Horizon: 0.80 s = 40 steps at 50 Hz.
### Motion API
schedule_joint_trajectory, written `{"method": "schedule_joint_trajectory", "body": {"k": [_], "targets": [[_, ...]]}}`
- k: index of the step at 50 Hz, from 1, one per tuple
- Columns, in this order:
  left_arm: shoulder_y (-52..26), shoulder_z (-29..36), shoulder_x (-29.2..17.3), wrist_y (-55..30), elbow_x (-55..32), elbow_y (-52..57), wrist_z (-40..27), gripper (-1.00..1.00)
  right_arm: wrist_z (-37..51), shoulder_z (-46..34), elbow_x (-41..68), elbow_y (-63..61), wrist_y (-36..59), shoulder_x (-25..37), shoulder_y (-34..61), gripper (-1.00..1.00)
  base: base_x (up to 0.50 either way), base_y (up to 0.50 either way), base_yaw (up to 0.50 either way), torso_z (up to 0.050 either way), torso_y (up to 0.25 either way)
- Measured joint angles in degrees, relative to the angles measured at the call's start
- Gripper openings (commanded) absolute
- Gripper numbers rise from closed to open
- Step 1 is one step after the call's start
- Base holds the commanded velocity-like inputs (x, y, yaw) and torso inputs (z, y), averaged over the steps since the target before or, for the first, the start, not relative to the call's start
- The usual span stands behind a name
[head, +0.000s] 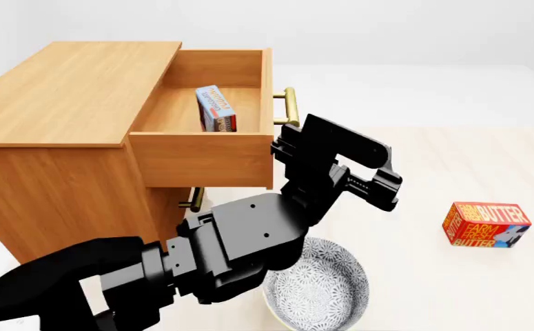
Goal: Put the chocolate pudding in the top drawer of the cabinet and close it.
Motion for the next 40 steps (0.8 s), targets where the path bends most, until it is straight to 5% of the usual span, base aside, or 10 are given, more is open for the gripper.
{"method": "schedule_joint_trajectory", "body": {"k": [40], "targets": [[0.7,-0.4,-7.9,-1.2,2.9,3.8,-6.9,1.0,0.2,-0.7,0.0,0.9,-1.2,-0.2,-0.1,1.0,0.0,0.0,0.0,0.0,0.0]]}}
